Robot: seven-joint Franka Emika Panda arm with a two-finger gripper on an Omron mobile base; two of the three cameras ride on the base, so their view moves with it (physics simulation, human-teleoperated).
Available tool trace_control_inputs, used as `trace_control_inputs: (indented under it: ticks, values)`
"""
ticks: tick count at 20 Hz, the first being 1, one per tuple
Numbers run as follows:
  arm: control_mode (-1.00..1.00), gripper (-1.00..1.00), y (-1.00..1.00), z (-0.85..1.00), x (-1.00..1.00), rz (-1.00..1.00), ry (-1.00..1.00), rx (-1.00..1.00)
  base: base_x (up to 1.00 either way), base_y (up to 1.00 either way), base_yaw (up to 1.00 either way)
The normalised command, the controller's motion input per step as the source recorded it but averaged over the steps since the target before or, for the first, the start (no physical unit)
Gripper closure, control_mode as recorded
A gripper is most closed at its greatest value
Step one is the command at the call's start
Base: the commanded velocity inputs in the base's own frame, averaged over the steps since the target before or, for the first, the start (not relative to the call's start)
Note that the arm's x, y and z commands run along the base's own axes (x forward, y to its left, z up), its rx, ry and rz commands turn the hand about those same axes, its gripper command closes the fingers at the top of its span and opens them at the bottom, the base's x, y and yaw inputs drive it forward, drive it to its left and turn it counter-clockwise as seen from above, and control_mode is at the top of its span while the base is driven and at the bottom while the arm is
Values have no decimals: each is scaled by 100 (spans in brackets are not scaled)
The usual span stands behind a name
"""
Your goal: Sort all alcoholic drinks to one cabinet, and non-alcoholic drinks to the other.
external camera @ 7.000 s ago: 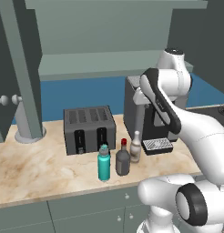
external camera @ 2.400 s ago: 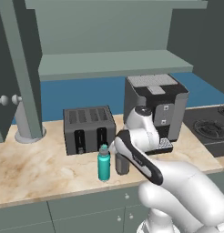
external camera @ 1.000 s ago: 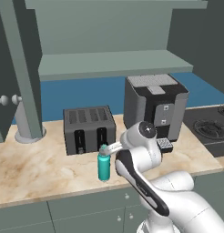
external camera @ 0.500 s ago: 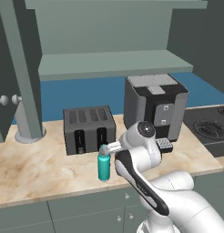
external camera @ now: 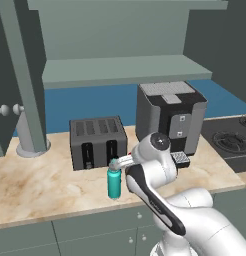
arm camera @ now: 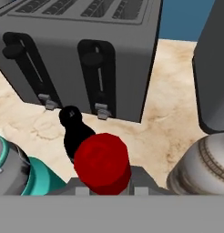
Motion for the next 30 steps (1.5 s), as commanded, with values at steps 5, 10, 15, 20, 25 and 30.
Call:
trace_control_inputs:
  ticks: [5, 10, 15, 20, 25, 30]
  values:
    - [-100, 100, -5, 17, 0, 0, -1, -6, 0, 0, 0]
    - [-100, 100, -16, 59, -2, 0, 6, -3, 0, 0, 0]
    - [-100, 100, -12, 67, -12, 2, 16, 0, 0, 0, 0]
    - [-100, 100, -11, 66, -23, 2, 11, 0, 0, 0, 0]
    - [-100, 100, -11, 79, -9, 0, 4, 0, 0, 0, 0]
    - [-100, 100, -11, 84, 0, 0, -4, 0, 0, 0, 0]
